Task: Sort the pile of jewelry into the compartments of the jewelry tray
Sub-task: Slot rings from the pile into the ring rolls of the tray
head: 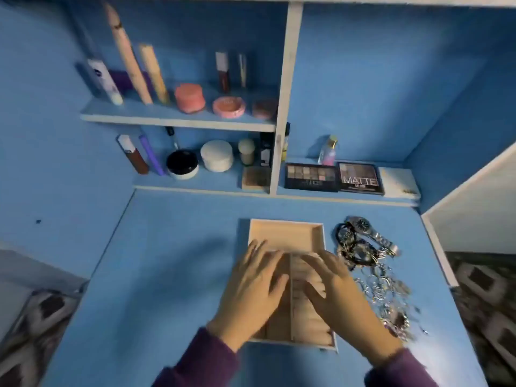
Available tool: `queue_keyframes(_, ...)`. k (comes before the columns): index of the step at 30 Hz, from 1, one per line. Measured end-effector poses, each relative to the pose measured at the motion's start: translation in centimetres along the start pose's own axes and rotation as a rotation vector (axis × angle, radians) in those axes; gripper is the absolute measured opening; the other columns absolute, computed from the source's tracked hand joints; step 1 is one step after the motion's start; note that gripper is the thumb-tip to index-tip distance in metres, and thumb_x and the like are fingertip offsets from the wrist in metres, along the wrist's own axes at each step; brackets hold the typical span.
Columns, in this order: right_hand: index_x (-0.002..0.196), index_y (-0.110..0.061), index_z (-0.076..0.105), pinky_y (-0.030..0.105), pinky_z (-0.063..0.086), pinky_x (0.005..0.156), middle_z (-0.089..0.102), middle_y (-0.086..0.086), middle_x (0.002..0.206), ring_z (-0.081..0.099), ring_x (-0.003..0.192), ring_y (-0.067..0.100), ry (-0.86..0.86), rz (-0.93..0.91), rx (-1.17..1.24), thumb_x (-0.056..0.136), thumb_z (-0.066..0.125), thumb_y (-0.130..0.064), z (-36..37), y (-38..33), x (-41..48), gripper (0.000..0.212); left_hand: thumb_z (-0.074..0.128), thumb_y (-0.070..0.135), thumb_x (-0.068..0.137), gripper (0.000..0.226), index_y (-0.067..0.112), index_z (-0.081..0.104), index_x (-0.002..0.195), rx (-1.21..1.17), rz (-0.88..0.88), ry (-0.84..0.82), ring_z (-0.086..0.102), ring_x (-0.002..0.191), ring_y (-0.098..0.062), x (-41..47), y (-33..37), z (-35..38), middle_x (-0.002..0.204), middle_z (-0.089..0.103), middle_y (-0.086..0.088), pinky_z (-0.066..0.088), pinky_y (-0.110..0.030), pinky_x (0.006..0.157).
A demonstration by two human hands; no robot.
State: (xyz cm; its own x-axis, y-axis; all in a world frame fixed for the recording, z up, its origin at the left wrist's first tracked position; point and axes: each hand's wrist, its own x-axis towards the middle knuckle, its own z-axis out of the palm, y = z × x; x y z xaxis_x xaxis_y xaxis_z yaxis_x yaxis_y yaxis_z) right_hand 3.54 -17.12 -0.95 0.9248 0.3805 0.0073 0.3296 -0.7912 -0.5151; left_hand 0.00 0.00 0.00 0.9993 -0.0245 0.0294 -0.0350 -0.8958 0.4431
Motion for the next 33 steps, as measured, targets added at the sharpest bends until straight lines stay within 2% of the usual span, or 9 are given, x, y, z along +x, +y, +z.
queue_keyframes(3,0.130,-0.017,0.046,0.056,0.042,0.096,0.044,0.024,0.138,0.038,0.130,0.041,-0.017,-0.056,-0.090,0.084,0.042,-0.032,3.8,1.3,-1.5,0.048,0.028,0.048,0.092,0.051,0.024,0.043,0.135,0.132,0.007,-0.036,0.028,0.138,-0.023,-0.9,-1.5,3.7,0.146,0.039,-0.005,0.039,-0.049,0.101)
queue_keyframes(7,0.142,-0.027,0.032,0.041,0.018,0.112,0.021,0.009,0.154,0.006,0.144,0.019,0.110,-0.125,-0.084,0.094,0.027,-0.049,6.3,2.9,-2.7,0.053,0.015,0.050,0.095,0.055,0.026,0.032,0.142,0.187,0.051,0.057,0.013,0.142,-0.018,-1.9,-3.1,6.9,0.153,0.025,-0.001,0.030,-0.050,0.107)
queue_keyframes(12,0.142,-0.033,0.031,0.041,0.023,0.111,0.019,0.000,0.154,0.005,0.144,0.014,0.179,-0.117,-0.126,0.092,0.021,-0.057,7.0,3.1,-2.8,0.056,0.010,0.057,0.089,0.059,0.036,0.017,0.144,0.108,0.051,0.065,-0.007,0.143,-0.009,-1.9,-3.1,7.1,0.156,0.006,0.009,0.010,-0.041,0.115)
queue_keyframes(15,0.144,-0.037,0.021,0.034,0.012,0.112,0.009,-0.002,0.156,-0.002,0.144,0.016,0.144,-0.128,-0.211,0.087,0.008,-0.062,6.7,2.8,-2.8,0.064,-0.009,0.065,0.075,0.067,0.045,-0.008,0.139,0.128,0.023,0.013,-0.029,0.135,0.001,-1.9,-3.1,7.0,0.151,-0.021,0.019,-0.006,-0.028,0.116)
queue_keyframes(18,0.144,-0.041,0.005,0.024,-0.001,0.113,-0.005,-0.002,0.157,-0.015,0.142,0.012,0.071,-0.125,-0.227,0.076,-0.006,-0.064,6.2,2.5,-2.8,0.073,-0.010,0.064,0.072,0.072,0.043,-0.008,0.141,0.147,0.042,0.025,-0.026,0.137,-0.002,-1.8,-3.1,6.9,0.152,-0.020,0.016,-0.005,-0.029,0.117)
queue_keyframes(23,0.145,-0.038,0.010,0.025,0.002,0.114,0.003,0.004,0.157,-0.007,0.144,0.015,0.071,-0.145,-0.240,0.077,-0.003,-0.064,5.8,2.2,-2.9,0.074,0.013,0.055,0.093,0.058,0.033,0.003,0.145,0.157,0.049,0.017,-0.017,0.141,-0.008,-1.5,-2.8,6.8,0.156,-0.010,0.007,-0.005,-0.028,0.116)
queue_keyframes(25,0.145,-0.035,0.018,0.027,0.005,0.115,0.009,0.007,0.157,-0.002,0.145,0.018,0.091,-0.152,-0.221,0.088,0.013,-0.062,5.8,2.3,-2.8,0.063,0.020,0.049,0.095,0.055,0.032,0.007,0.146,0.144,0.054,0.009,-0.015,0.142,-0.010,-1.5,-2.8,6.6,0.156,-0.008,0.005,-0.004,-0.030,0.117)
queue_keyframes(29,0.130,-0.020,0.049,0.036,0.028,0.112,0.047,0.008,0.136,0.035,0.133,0.024,0.107,-0.273,-0.049,0.091,0.040,-0.043,4.9,3.1,-2.9,0.046,0.029,0.045,0.095,0.050,0.030,0.025,0.143,0.090,0.064,0.044,-0.011,0.143,-0.012,-1.9,-2.2,6.2,0.157,0.000,0.002,0.000,-0.035,0.117)
queue_keyframes(33,0.113,-0.016,0.062,0.010,0.037,0.090,0.062,-0.001,0.112,0.053,0.106,0.009,0.204,-0.271,0.090,0.090,0.054,-0.031,1.4,5.4,-4.7,0.030,0.038,0.039,0.094,0.042,0.031,0.039,0.136,0.001,0.204,0.130,-0.004,0.142,-0.009,-1.9,0.4,6.5,0.155,0.012,0.005,0.000,-0.026,0.112)
